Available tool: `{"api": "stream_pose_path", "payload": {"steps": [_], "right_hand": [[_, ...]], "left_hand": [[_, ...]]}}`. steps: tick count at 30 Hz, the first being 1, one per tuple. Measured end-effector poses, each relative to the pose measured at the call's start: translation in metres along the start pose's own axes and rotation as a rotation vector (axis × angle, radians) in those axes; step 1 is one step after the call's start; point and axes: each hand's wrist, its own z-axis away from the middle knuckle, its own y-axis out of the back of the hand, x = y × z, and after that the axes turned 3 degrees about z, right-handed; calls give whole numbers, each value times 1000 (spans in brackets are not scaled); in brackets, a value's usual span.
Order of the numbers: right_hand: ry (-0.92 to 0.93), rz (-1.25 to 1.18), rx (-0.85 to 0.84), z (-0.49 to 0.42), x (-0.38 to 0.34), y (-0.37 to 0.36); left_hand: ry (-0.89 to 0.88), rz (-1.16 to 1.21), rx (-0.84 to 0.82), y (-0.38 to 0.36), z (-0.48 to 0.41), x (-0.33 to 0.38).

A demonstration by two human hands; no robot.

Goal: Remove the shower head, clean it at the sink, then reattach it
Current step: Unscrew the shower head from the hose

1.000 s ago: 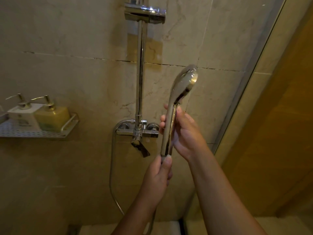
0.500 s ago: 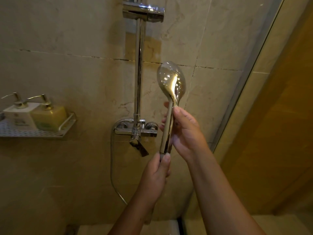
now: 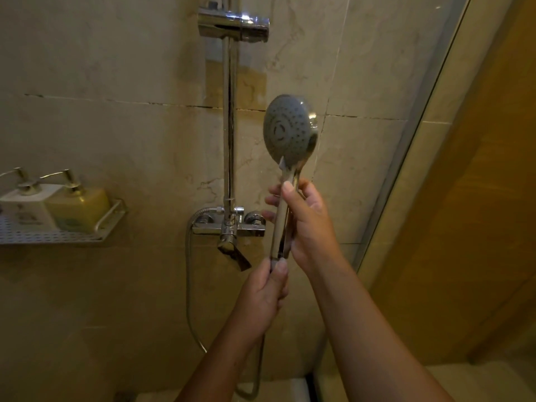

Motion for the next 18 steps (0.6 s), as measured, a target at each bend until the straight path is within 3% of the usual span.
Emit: {"api": "stream_pose_path", "payload": {"steps": [8,18], "right_hand": [[-94,-150,-51,0,-3,-4],[-102,98,-39,-9,1,-7]], "left_hand": [[-17,-36,-22,12,-10,9],[42,-10,-26,8,-18,13]]}}
